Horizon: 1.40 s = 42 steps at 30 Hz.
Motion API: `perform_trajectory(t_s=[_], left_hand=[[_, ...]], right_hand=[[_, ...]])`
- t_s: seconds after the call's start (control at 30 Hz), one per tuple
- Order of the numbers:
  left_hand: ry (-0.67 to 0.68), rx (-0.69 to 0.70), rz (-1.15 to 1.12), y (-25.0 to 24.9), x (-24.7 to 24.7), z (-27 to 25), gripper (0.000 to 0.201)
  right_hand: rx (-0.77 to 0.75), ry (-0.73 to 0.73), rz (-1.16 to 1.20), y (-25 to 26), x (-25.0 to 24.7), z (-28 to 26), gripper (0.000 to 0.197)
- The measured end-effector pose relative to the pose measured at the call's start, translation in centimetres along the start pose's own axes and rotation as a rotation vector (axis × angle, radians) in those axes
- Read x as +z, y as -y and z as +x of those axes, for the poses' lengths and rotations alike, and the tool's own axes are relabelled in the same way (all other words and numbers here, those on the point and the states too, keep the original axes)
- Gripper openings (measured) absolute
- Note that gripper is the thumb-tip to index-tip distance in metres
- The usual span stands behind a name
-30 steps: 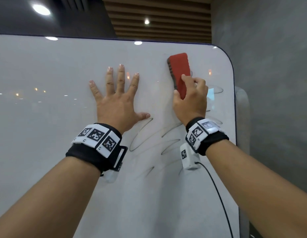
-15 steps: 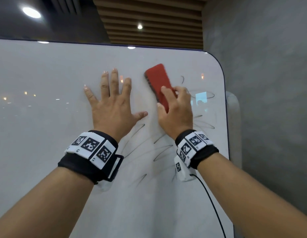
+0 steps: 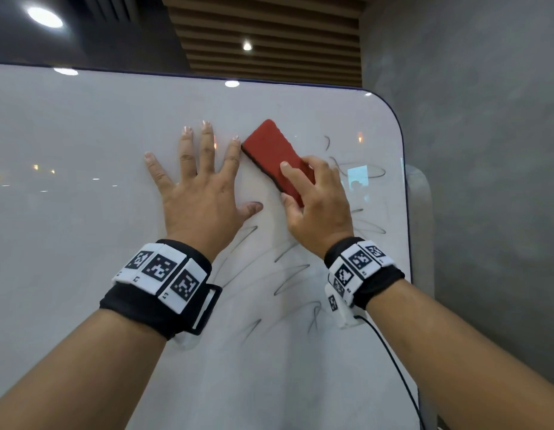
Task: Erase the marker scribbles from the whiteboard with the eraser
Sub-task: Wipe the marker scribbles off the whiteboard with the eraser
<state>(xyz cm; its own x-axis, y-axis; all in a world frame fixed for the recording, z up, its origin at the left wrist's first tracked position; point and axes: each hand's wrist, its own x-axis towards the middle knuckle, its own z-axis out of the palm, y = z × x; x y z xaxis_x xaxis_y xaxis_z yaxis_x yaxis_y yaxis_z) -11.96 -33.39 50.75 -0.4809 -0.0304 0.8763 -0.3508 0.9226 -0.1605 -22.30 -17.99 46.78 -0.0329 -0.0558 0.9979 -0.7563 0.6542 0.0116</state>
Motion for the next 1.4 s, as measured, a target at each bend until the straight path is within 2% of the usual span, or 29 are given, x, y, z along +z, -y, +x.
perform_trajectory(t_s=[0.1, 0.17, 0.23, 0.4, 0.43, 0.5, 0.57, 0.67, 0.77, 0.8, 0.9, 0.93, 0.97, 1.03, 1.1, 1.17, 1.27, 1.3, 1.33, 1.4], left_hand=[[0.032, -0.010, 0.003, -0.3, -0.3, 0.2, 0.100], [0.041, -0.012, 0.007, -0.4, -0.4, 0.3, 0.099], [0.045, -0.008, 0.004, -0.5, -0.4, 0.4, 0.098], [0.042, 0.007, 0.003, -0.5, -0.3, 0.3, 0.096], [0.045, 0.010, 0.004, -0.5, -0.3, 0.3, 0.096], [0.053, 0.027, 0.013, -0.7, -0.3, 0.2, 0.093], [0.059, 0.058, 0.022, -1.0, -0.3, 0.2, 0.090], [0.049, 0.096, 0.015, -1.3, -0.2, 0.1, 0.086], [0.036, 0.099, 0.007, -1.4, -0.2, 0.0, 0.085], [0.040, 0.100, 0.008, -1.5, -0.3, 0.0, 0.084], [0.055, 0.107, 0.011, -1.6, -0.4, 0.0, 0.083], [0.056, 0.106, 0.007, -1.7, -0.4, 0.0, 0.082], [0.055, 0.105, 0.001, -1.7, -0.5, 0.0, 0.082], [0.045, 0.104, -0.009, -1.7, -0.4, 0.0, 0.082], [0.035, 0.106, -0.004, -1.6, -0.3, -0.1, 0.082], [0.038, 0.114, 0.010, -1.4, -0.2, -0.2, 0.081], [0.042, 0.119, 0.013, -1.2, 0.0, -0.2, 0.081], [0.041, 0.117, 0.012, -1.3, 0.0, -0.2, 0.081], [0.039, 0.114, 0.009, -1.4, 0.0, -0.2, 0.081], [0.030, 0.104, -0.010, -1.6, 0.0, -0.1, 0.080]], right_hand=[[0.109, -0.052, -0.011, -1.4, -0.1, 0.9, 0.046], [0.223, -0.073, 0.007, -1.0, 0.2, 1.3, 0.046], [0.259, -0.080, 0.008, -0.1, 0.6, 1.0, 0.046], [0.052, -0.006, -0.069, -1.1, -0.2, -0.3, 0.045], [0.072, -0.009, -0.085, -1.8, -0.3, 0.0, 0.046], [0.213, -0.046, -0.076, -2.2, -0.4, 0.5, 0.045], [0.303, -0.059, -0.058, -1.2, -0.2, 0.4, 0.045], [0.169, -0.010, -0.051, 0.1, -0.1, -0.8, 0.045], [0.054, 0.048, -0.087, -1.1, -0.8, -0.8, 0.045], [0.094, 0.040, -0.100, -1.7, -1.0, -0.4, 0.045], [0.399, -0.033, -0.059, -1.4, -1.0, 0.9, 0.041], [0.426, -0.039, -0.046, -0.7, -0.9, 1.0, 0.040], [0.384, -0.029, -0.040, 0.3, -0.6, 0.8, 0.039], [0.199, 0.021, -0.027, 1.5, -0.4, -0.2, 0.042], [0.093, 0.066, -0.034, 1.0, -0.7, -0.5, 0.044], [0.142, 0.042, -0.052, -0.6, -1.0, 0.2, 0.043], [0.423, -0.030, -0.015, -2.0, -1.0, 1.3, 0.040], [0.459, -0.043, -0.016, -1.9, -0.8, 1.3, 0.039], [0.442, -0.048, -0.023, -1.4, -0.8, 1.1, 0.038], [0.317, -0.028, -0.016, -0.5, -0.7, 0.3, 0.038]])
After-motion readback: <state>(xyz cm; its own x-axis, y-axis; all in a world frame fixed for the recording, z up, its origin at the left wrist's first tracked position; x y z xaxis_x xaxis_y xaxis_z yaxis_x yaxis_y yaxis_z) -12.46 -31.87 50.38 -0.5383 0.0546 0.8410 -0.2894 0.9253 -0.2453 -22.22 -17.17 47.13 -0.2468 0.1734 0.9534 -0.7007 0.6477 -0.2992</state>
